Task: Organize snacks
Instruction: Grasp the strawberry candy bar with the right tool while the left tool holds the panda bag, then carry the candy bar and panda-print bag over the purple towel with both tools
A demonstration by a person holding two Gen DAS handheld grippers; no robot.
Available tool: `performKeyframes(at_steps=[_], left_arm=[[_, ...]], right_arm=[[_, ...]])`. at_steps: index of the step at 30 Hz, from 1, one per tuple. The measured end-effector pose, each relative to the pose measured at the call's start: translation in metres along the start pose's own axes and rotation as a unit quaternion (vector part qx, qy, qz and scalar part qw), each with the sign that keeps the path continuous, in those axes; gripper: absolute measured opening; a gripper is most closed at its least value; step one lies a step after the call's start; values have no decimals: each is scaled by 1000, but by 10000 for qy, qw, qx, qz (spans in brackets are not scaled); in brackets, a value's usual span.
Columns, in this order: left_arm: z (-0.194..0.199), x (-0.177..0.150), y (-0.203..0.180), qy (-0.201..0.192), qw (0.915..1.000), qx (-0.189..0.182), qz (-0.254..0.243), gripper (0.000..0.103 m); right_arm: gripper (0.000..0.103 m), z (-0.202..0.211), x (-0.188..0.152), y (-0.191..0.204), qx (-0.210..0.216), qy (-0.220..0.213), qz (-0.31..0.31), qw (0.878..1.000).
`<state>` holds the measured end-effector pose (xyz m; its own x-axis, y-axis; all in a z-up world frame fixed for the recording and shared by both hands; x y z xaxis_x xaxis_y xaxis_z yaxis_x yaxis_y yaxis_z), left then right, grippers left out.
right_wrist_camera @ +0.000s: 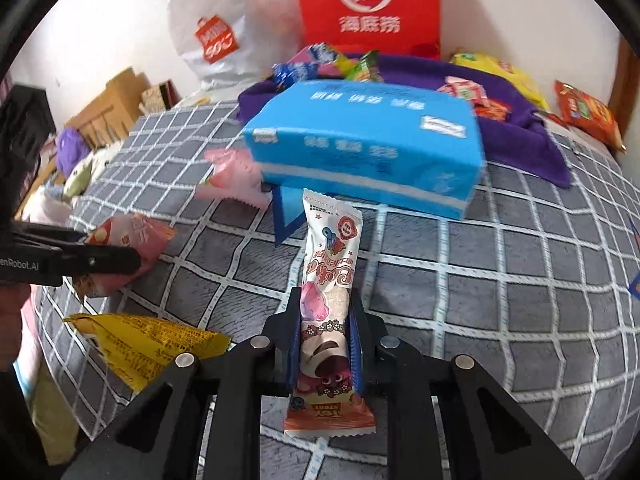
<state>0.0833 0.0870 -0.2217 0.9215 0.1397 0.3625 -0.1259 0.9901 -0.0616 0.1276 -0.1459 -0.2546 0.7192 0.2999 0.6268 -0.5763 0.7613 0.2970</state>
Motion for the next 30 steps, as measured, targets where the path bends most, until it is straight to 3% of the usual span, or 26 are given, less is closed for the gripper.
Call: performKeyframes(at_steps=[4,13,19,30], left_arm=[[12,6,1,-246,9997,-21,25,45],[40,28,-33,-591,9968,-448,-289,45],[48,51,-52,-708,9945,-696,-339,45],[57,111,-72,-917,9929,-586,-479,45]], right_arm=[[20,22,-5,-12,-254,-180,-216,9993],[20,72,-2,-35,-722,-526,-670,9937],[20,94,23,-32,-912,-715,-639,9912],[21,97,96,-25,-1031,-959,-428,9891]])
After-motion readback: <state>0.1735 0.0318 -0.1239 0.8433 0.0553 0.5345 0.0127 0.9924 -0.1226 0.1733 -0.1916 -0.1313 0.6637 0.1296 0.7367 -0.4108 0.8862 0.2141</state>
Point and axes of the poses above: each gripper's, at about its wrist camera, not at the fingertips, and z roughly against the way its jaws point, y to its left, x to its top, the point moved 3 cm from there along -z, roughly the way its jaws point, and after that the axes turned 13 degrees about x, right-handed, at the moved point
